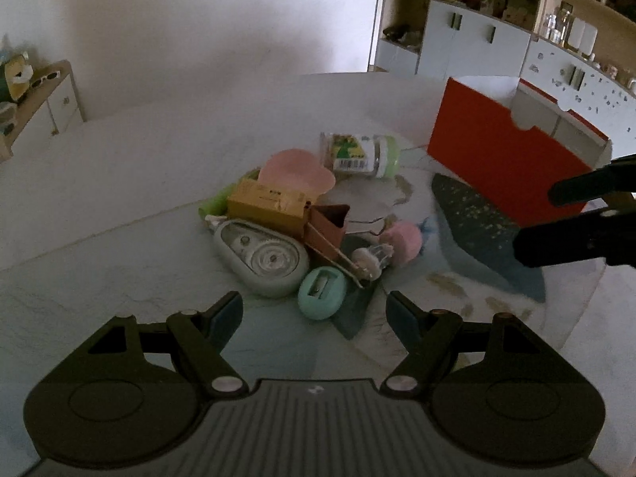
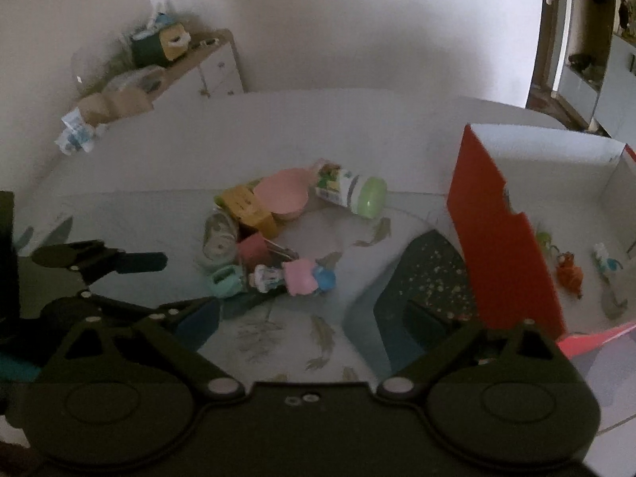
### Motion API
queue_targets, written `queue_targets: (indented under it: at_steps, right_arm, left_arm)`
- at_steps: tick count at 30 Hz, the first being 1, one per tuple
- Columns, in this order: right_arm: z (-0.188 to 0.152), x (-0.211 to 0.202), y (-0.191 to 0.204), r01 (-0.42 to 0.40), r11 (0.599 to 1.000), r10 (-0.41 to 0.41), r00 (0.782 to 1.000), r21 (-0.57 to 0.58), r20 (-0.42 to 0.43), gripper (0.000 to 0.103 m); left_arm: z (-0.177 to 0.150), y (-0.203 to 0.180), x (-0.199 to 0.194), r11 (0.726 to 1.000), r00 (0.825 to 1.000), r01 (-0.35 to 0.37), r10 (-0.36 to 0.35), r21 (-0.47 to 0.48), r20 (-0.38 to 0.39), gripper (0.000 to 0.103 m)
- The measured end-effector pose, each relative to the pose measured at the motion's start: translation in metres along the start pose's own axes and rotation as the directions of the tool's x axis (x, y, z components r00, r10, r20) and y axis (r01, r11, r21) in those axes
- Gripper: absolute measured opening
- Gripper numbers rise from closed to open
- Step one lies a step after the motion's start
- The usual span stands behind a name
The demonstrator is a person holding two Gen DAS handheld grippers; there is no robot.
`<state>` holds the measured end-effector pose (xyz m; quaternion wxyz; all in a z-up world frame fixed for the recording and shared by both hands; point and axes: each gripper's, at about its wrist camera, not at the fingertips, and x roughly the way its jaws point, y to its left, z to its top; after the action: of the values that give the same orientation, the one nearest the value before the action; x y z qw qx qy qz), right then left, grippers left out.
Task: Organize rigid objects
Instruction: 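Grasp the pink-and-blue toy with the right tool while the left tool grasps the teal sharpener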
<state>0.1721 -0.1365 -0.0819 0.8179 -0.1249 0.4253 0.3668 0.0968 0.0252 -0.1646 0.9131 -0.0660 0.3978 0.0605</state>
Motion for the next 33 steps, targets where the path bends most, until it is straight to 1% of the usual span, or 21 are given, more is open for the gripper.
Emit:
queue_targets:
  at_steps: [6,8,13,16,18,20,24,26,30,31,33]
  right_arm:
    - [0.003,0.026,0.003,0.026,0.999,-0.027,0.999,-0.027,-0.039,0.092]
    - [0.005,0.035,0.003,0.024,0.999,-0.025,0.998,-0.027,-0.052,0.088]
    - [0.01,0.053,0.006,0.019,0.998,-0.024,0.996,-0.061,-0.08,0.083]
    - [0.012,0.064,0.01,0.02,0.994,-0.031,0.995,-0.104,-0.098,0.08]
    - [0.013,0.07,0.012,0.013,0.993,-0.026,0.993,-0.121,-0.112,0.077]
    - [0.013,0.076,0.013,0.011,0.991,-0.027,0.992,-0.134,-0.122,0.075]
    - [0.015,0.086,0.015,0.003,0.987,-0.025,0.99,-0.163,-0.137,0.073]
    - [0.015,0.09,0.016,-0.001,0.985,-0.024,0.989,-0.173,-0.143,0.072]
    - [0.017,0.096,0.017,-0.015,0.983,-0.012,0.989,-0.183,-0.149,0.069]
    - [0.017,0.097,0.017,-0.018,0.982,-0.01,0.989,-0.187,-0.149,0.068]
    - [0.018,0.1,0.017,-0.025,0.981,-0.004,0.988,-0.19,-0.151,0.065]
  left_arm:
    - [-0.004,-0.002,0.016,1.0,1.0,0.006,-0.006,0.021,-0.016,0.079]
    - [-0.005,-0.002,0.02,1.0,1.0,0.008,-0.007,0.02,-0.02,0.079]
    - [-0.004,-0.001,0.026,1.0,1.0,0.012,-0.011,0.018,-0.019,0.079]
    - [-0.004,-0.002,0.03,1.0,1.0,0.016,-0.015,0.023,-0.024,0.072]
    - [-0.004,-0.002,0.031,1.0,0.999,0.018,-0.017,0.019,-0.028,0.069]
    - [-0.003,-0.002,0.033,1.0,0.999,0.02,-0.019,0.021,-0.031,0.06]
    - [-0.002,-0.002,0.035,1.0,0.999,0.022,-0.022,0.019,-0.031,0.058]
    - [-0.002,-0.003,0.036,0.999,0.999,0.021,-0.02,0.026,-0.028,0.053]
    - [-0.001,-0.004,0.037,0.999,0.999,0.028,-0.027,0.035,-0.026,0.048]
    - [0.0,-0.004,0.038,0.999,0.999,0.028,-0.027,0.038,-0.025,0.044]
    - [0.001,-0.005,0.039,0.998,0.999,0.031,-0.03,0.048,-0.025,0.041]
